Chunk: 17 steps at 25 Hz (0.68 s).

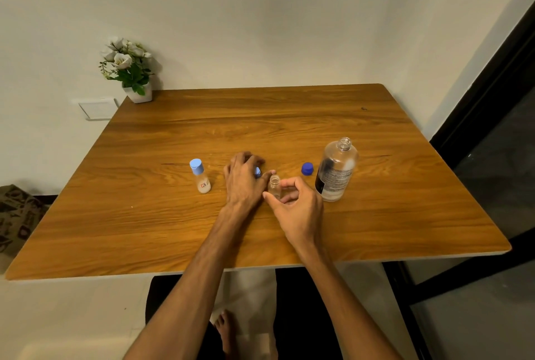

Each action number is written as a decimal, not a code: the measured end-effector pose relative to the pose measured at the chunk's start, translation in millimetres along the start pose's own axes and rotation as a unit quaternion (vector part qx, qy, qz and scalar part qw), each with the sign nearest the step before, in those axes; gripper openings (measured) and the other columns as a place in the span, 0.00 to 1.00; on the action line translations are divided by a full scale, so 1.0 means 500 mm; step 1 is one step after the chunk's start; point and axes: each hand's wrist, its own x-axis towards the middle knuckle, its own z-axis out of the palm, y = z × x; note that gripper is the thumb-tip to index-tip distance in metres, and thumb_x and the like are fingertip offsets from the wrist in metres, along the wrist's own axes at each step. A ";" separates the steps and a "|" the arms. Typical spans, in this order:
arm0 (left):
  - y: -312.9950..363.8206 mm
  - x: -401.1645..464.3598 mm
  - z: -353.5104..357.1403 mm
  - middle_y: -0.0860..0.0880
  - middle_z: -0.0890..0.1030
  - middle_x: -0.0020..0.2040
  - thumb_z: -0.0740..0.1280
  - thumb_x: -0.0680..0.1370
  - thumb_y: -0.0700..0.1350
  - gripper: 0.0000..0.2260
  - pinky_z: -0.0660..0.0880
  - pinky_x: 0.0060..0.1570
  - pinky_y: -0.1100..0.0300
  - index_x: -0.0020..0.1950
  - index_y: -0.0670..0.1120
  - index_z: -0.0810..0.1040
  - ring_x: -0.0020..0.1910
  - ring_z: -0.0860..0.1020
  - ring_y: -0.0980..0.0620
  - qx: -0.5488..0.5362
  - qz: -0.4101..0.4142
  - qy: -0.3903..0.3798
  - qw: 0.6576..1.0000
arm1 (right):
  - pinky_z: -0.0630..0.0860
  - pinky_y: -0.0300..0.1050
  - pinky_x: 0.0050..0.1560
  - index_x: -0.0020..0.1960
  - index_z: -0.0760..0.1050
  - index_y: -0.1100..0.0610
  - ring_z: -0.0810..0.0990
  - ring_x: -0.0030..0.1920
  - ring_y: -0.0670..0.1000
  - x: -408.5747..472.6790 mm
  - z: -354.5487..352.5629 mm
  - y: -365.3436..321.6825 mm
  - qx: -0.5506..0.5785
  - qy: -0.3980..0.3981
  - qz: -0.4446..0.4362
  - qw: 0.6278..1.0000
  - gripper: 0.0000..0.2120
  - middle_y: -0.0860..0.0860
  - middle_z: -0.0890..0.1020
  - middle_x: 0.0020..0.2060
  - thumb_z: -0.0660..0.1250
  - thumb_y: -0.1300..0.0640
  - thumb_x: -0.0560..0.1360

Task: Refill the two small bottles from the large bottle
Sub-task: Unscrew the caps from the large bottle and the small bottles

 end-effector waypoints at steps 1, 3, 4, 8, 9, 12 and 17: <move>-0.002 -0.001 -0.003 0.48 0.77 0.69 0.74 0.77 0.57 0.21 0.62 0.71 0.50 0.66 0.49 0.82 0.74 0.70 0.48 -0.011 0.000 -0.001 1.000 | 0.84 0.46 0.36 0.52 0.81 0.51 0.83 0.34 0.41 0.000 0.001 0.002 0.003 -0.006 0.000 1.000 0.20 0.43 0.86 0.44 0.85 0.50 0.65; 0.000 -0.011 -0.013 0.47 0.78 0.68 0.76 0.75 0.54 0.23 0.64 0.72 0.50 0.67 0.47 0.81 0.73 0.72 0.46 -0.054 -0.004 0.000 0.999 | 0.85 0.48 0.38 0.58 0.81 0.51 0.84 0.37 0.40 -0.003 -0.003 0.003 0.006 -0.023 0.002 1.000 0.25 0.44 0.87 0.49 0.86 0.49 0.64; 0.005 -0.020 -0.022 0.47 0.78 0.68 0.76 0.75 0.53 0.23 0.68 0.72 0.50 0.68 0.47 0.80 0.72 0.73 0.46 -0.088 -0.005 0.005 0.996 | 0.86 0.48 0.40 0.62 0.80 0.51 0.84 0.38 0.40 -0.005 -0.010 0.001 0.003 -0.027 0.002 1.000 0.29 0.45 0.87 0.52 0.86 0.48 0.64; 0.034 -0.098 -0.095 0.52 0.82 0.60 0.74 0.77 0.44 0.14 0.77 0.60 0.53 0.62 0.46 0.83 0.61 0.78 0.51 -0.186 0.050 0.136 0.972 | 0.82 0.39 0.37 0.67 0.79 0.52 0.83 0.40 0.42 -0.024 -0.050 -0.041 0.013 0.033 -0.037 0.999 0.33 0.45 0.85 0.55 0.85 0.47 0.66; 0.034 -0.120 -0.122 0.52 0.83 0.56 0.73 0.77 0.40 0.11 0.77 0.57 0.53 0.59 0.45 0.84 0.57 0.79 0.51 -0.183 0.085 0.198 0.959 | 0.80 0.38 0.34 0.65 0.81 0.53 0.82 0.39 0.43 -0.028 -0.055 -0.060 0.034 0.048 -0.056 0.997 0.28 0.45 0.85 0.53 0.84 0.50 0.68; 0.000 -0.145 -0.202 0.47 0.81 0.54 0.71 0.74 0.37 0.11 0.73 0.53 0.61 0.56 0.42 0.84 0.55 0.76 0.51 -0.130 0.092 0.308 0.938 | 0.78 0.37 0.34 0.58 0.84 0.53 0.81 0.35 0.43 -0.038 -0.029 -0.129 0.083 -0.004 -0.078 0.994 0.14 0.46 0.87 0.48 0.80 0.57 0.74; -0.094 -0.091 -0.258 0.47 0.84 0.60 0.70 0.75 0.38 0.17 0.82 0.58 0.44 0.63 0.46 0.84 0.57 0.82 0.47 -0.133 0.029 0.114 0.984 | 0.79 0.41 0.44 0.71 0.79 0.53 0.86 0.43 0.47 -0.039 0.108 -0.204 0.002 -0.196 -0.042 0.980 0.24 0.51 0.89 0.50 0.74 0.60 0.75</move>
